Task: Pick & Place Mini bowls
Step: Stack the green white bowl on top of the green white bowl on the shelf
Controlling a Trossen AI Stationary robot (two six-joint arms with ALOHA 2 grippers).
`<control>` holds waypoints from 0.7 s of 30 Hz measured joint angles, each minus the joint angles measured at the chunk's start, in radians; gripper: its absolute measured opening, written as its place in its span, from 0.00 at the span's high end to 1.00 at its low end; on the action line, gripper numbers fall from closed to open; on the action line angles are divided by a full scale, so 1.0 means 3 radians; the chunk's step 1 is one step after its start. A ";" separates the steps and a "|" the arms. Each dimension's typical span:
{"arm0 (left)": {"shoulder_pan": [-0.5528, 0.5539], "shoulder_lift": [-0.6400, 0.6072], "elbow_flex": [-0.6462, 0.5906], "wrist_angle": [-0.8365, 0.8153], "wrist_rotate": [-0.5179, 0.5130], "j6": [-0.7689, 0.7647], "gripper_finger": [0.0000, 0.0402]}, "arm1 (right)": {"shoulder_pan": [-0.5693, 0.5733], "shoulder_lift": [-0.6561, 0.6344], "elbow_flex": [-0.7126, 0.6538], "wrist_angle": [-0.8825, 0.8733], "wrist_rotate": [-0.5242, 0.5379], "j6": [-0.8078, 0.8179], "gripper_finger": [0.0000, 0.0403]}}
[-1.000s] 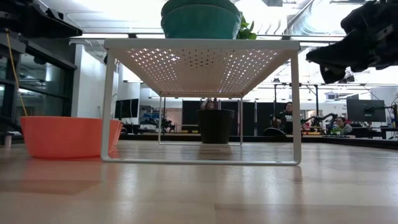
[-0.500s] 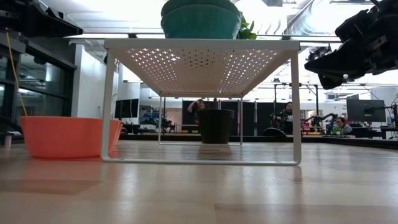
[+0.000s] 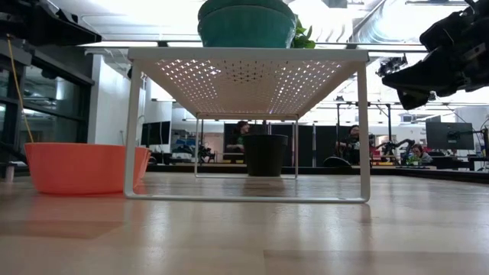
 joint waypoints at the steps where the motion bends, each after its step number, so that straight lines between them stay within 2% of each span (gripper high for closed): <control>1: -0.0001 0.0000 0.0001 0.0000 0.0000 0.0000 0.76 | 0.0000 -0.0056 0.0000 -0.0050 -0.0004 0.0003 1.00; 10: 0.0000 0.0000 0.0000 0.0000 0.0000 0.0000 0.76 | 0.0003 -0.0442 0.0000 -0.0069 -0.0004 -0.0089 1.00; 21: 0.0000 0.0000 0.0000 0.0023 -0.0001 0.0000 0.76 | 0.0003 -0.0395 0.0000 -0.0082 0.0032 0.0067 1.00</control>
